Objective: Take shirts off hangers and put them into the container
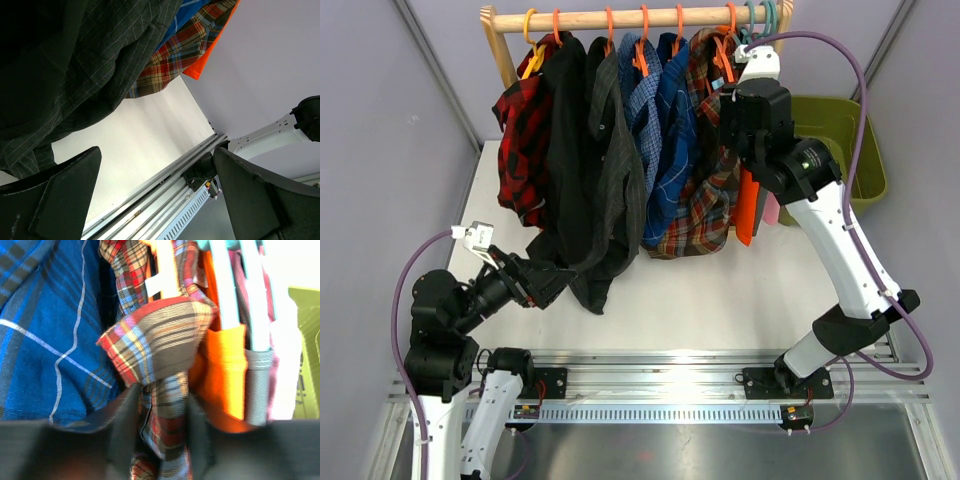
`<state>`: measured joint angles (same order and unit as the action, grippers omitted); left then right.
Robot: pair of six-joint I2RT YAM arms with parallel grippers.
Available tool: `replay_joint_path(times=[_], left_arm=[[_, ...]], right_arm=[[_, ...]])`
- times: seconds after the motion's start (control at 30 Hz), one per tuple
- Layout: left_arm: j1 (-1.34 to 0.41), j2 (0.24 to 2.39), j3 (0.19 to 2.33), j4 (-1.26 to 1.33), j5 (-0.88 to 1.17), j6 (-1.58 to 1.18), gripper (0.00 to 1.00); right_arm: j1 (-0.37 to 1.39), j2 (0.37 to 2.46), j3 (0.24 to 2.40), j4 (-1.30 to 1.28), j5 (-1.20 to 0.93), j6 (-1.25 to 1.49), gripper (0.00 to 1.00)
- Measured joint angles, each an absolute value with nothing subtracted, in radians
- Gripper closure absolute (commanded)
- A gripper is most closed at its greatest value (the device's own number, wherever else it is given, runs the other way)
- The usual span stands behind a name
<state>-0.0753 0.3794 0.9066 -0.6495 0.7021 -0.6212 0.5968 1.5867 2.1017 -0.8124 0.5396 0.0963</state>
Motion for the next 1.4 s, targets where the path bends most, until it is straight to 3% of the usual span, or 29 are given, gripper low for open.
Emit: replay_joint_path(times=[0.17,1.03,1.4], left_arm=[[-0.075,0.375,0.907,-0.649,0.702,-0.625,0.01],[-0.075,0.366,0.890,-0.633,0.704,-0.629,0.01],[-0.075,0.369,0.881,-0.524,0.731,-0.666,0.01]], right_arm=[[0.591,1.569,2.101,-0.813,0.537,0.103,1.00],[0.591,1.426,1.998,-0.646,0.444,-0.005,1.00],[0.669,1.061,1.681,-0.595,0.457,-0.018,1.00]])
